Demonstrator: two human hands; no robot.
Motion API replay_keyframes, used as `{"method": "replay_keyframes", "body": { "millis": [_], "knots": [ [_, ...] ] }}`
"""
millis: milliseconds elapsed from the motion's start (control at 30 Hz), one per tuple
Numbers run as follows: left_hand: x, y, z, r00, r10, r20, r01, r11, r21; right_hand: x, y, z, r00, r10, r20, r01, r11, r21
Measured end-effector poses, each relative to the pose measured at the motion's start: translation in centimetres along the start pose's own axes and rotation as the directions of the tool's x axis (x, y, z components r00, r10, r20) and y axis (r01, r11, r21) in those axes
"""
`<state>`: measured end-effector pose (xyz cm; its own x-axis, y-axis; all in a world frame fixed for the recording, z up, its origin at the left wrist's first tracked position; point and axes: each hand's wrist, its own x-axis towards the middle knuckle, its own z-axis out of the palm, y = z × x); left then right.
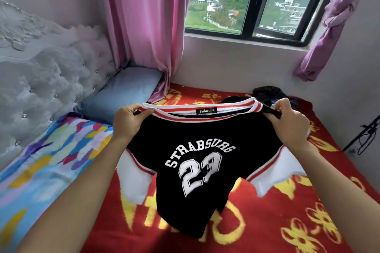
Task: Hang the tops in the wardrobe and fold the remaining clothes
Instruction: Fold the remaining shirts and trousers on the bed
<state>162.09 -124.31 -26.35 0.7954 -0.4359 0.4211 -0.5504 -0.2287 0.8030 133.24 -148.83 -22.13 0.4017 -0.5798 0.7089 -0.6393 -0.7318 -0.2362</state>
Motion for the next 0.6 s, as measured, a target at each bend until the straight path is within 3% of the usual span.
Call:
{"method": "replay_keyframes", "body": {
  "millis": [100,200,300,367,433,533,600],
  "knots": [
    [-0.6,-0.5,0.6,0.992,-0.111,0.053,0.119,0.976,-0.185,-0.4,0.3,0.9,0.997,-0.062,0.041,0.064,0.997,-0.050],
    [-1.9,-1.0,1.4,0.955,-0.210,0.210,0.269,0.910,-0.315,-0.9,1.2,2.4,0.938,0.075,0.338,-0.054,0.996,-0.069],
    [-3.4,-0.3,0.2,0.913,-0.074,0.400,0.172,0.962,-0.214,-2.1,2.5,3.5,0.895,0.149,0.421,-0.242,0.954,0.176],
    [-4.1,0.8,-1.9,0.804,0.046,0.593,0.013,0.996,-0.094,-3.1,3.2,3.2,0.902,0.126,0.412,-0.292,0.883,0.368],
    [-4.7,2.1,-4.1,0.697,0.094,0.711,-0.169,0.985,0.036,-4.2,3.3,2.5,0.907,0.118,0.405,-0.301,0.854,0.425],
    [-5.7,3.9,-7.0,0.704,0.118,0.700,-0.248,0.965,0.087,-6.1,3.1,1.3,0.972,0.072,0.225,-0.147,0.931,0.335],
    [-6.4,4.7,-8.7,0.754,0.116,0.647,-0.152,0.988,0.000,-7.2,2.7,0.5,0.999,0.013,0.036,-0.021,0.967,0.254]
  ]
}}
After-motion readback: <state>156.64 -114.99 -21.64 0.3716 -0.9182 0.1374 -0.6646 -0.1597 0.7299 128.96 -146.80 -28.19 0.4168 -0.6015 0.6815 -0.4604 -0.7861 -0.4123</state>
